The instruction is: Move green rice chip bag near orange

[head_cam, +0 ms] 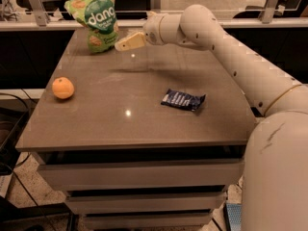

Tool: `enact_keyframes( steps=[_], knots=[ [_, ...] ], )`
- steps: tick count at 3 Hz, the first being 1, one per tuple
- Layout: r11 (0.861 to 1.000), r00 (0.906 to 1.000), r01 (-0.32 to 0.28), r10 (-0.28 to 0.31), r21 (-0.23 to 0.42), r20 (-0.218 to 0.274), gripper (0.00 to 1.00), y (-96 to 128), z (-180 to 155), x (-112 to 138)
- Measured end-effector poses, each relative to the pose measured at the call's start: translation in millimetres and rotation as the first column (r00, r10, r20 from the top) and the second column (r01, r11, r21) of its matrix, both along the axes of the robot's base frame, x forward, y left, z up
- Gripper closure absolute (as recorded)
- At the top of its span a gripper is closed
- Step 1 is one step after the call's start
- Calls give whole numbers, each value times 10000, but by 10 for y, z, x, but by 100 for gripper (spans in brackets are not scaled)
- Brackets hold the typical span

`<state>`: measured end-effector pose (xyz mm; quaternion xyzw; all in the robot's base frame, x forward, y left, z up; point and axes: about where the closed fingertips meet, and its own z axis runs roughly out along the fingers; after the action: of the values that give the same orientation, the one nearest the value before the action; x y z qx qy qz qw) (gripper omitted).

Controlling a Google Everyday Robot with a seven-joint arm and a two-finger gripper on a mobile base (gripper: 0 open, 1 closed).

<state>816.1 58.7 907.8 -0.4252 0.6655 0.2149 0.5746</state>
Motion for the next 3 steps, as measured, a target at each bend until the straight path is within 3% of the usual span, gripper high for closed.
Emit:
enact_keyframes(
  steps=[1, 3],
  knots=[
    [9997, 9998, 90, -93, 214, 167, 0, 29, -3, 15],
    [9947, 9985, -50, -7, 1031, 551, 0, 404, -77, 462]
  ],
)
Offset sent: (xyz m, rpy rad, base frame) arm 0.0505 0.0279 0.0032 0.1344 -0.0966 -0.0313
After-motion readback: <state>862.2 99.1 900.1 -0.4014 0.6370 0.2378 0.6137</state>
